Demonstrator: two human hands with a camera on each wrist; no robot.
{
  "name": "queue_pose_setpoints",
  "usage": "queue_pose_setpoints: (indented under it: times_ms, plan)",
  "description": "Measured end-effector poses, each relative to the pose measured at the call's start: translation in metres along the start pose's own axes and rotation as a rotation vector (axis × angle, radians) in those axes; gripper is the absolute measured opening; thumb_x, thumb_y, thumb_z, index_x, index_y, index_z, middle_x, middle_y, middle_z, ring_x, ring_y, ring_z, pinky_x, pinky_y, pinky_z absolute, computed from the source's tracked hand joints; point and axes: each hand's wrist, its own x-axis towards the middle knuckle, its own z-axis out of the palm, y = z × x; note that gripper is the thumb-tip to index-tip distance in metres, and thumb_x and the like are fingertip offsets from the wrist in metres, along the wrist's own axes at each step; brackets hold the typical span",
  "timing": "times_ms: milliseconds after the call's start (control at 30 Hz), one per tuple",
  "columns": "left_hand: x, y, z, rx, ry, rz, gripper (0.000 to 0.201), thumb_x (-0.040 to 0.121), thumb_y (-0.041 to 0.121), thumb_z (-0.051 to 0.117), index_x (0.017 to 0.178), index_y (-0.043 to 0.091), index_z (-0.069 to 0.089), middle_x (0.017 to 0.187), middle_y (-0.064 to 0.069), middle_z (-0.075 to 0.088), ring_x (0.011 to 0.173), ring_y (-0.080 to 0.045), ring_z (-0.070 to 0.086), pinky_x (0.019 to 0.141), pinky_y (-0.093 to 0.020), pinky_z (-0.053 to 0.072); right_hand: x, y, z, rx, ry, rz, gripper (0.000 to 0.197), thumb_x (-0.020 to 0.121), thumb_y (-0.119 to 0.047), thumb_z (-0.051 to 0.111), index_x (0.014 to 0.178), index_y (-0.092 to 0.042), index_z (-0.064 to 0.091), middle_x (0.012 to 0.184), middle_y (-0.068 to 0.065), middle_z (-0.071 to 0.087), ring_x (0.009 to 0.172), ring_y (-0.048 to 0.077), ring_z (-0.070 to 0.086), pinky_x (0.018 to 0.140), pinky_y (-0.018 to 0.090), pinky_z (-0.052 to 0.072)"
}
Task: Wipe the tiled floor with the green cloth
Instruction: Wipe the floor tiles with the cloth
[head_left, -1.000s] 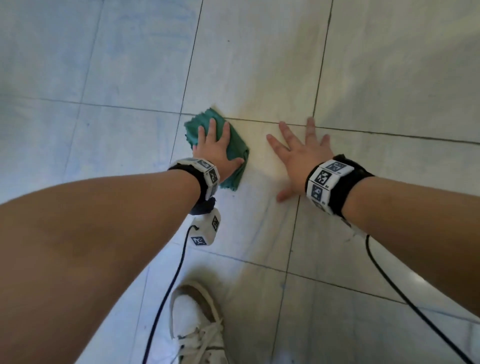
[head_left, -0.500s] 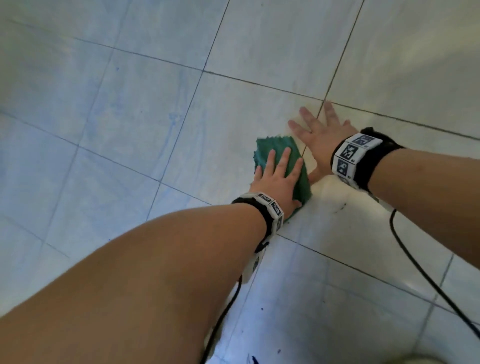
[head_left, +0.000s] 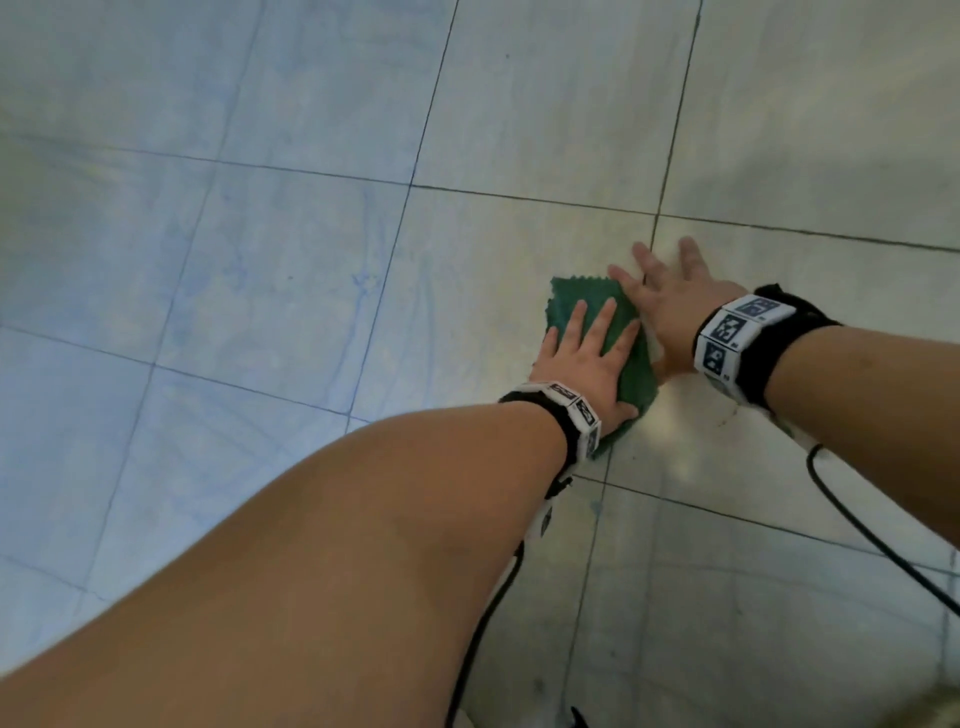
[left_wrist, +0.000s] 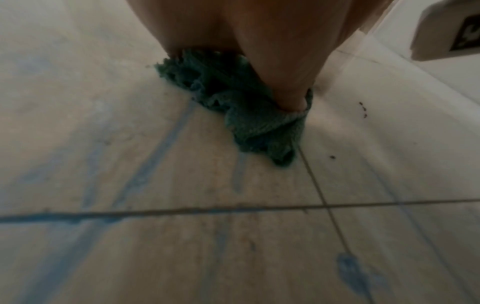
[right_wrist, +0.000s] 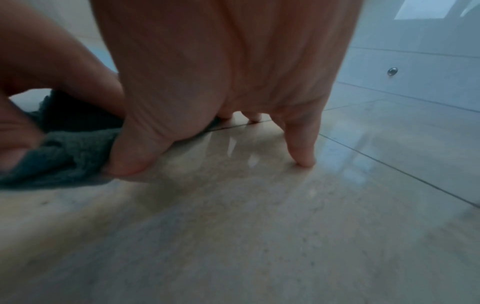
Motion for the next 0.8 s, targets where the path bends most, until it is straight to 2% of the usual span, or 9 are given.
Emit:
queue_pose_setpoints:
  times_ms: [133, 267, 367, 600, 700, 800]
  plan:
    - [0.001, -0.051, -0.007, -0.004, 0.052, 0.029, 0.100, 0.090, 0.063, 0.052, 0.156, 0.029, -0.014, 0.161, -0.002, -0.028, 0.148, -0.031, -0.023, 0.121, -0.048, -0.003, -0.005, -0.014, -0.006, 0.033, -0.018, 0.042, 0.144, 0.061, -0.062, 0.085, 0.151, -0.040, -0.025, 0.160, -0.004, -0.031, 0.148, 0.044, -0.018, 0.109, 0.064, 0.035]
    - [0.003, -0.128, -0.028, -0.029, 0.044, -0.071, 0.102, 0.089, 0.063, 0.054, 0.155, 0.029, -0.016, 0.161, -0.003, -0.027, 0.148, -0.032, -0.021, 0.121, -0.050, -0.001, -0.003, -0.023, -0.009, 0.063, -0.029, 0.049, 0.146, 0.059, -0.064, 0.085, 0.149, -0.044, -0.028, 0.158, -0.007, -0.035, 0.147, 0.046, -0.019, 0.110, 0.064, 0.033]
    - [0.010, -0.166, -0.046, -0.027, 0.040, -0.111, 0.103, 0.089, 0.063, 0.055, 0.156, 0.029, -0.015, 0.162, -0.002, -0.025, 0.149, -0.033, -0.019, 0.122, -0.052, 0.003, 0.000, -0.029, -0.010, 0.067, -0.028, 0.056, 0.148, 0.057, -0.065, 0.085, 0.148, -0.044, -0.029, 0.157, -0.008, -0.037, 0.146, 0.047, -0.021, 0.110, 0.064, 0.033]
    - [0.017, -0.182, -0.061, -0.072, 0.069, -0.206, 0.102, 0.090, 0.059, 0.057, 0.156, 0.027, -0.015, 0.163, -0.003, -0.023, 0.149, -0.034, -0.017, 0.121, -0.054, 0.004, -0.002, -0.033, -0.013, 0.071, -0.025, 0.039, 0.147, 0.057, -0.068, 0.083, 0.149, -0.042, -0.029, 0.158, -0.007, -0.036, 0.145, 0.049, -0.022, 0.112, 0.064, 0.031]
    - [-0.002, -0.182, -0.047, -0.112, 0.078, -0.243, 0.102, 0.090, 0.058, 0.057, 0.155, 0.028, -0.016, 0.162, -0.002, -0.025, 0.149, -0.034, -0.018, 0.121, -0.054, 0.005, -0.001, -0.035, -0.016, 0.065, -0.032, 0.030, 0.147, 0.058, -0.066, 0.084, 0.149, -0.042, -0.028, 0.158, -0.007, -0.036, 0.145, 0.048, -0.022, 0.112, 0.064, 0.030]
    - [-0.042, -0.173, -0.012, -0.138, 0.054, -0.267, 0.104, 0.090, 0.058, 0.057, 0.154, 0.028, -0.019, 0.161, -0.002, -0.027, 0.148, -0.035, -0.020, 0.120, -0.054, 0.004, -0.002, -0.036, -0.018, 0.054, -0.036, 0.018, 0.147, 0.059, -0.065, 0.084, 0.149, -0.041, -0.029, 0.157, -0.007, -0.037, 0.145, 0.049, -0.024, 0.111, 0.065, 0.031]
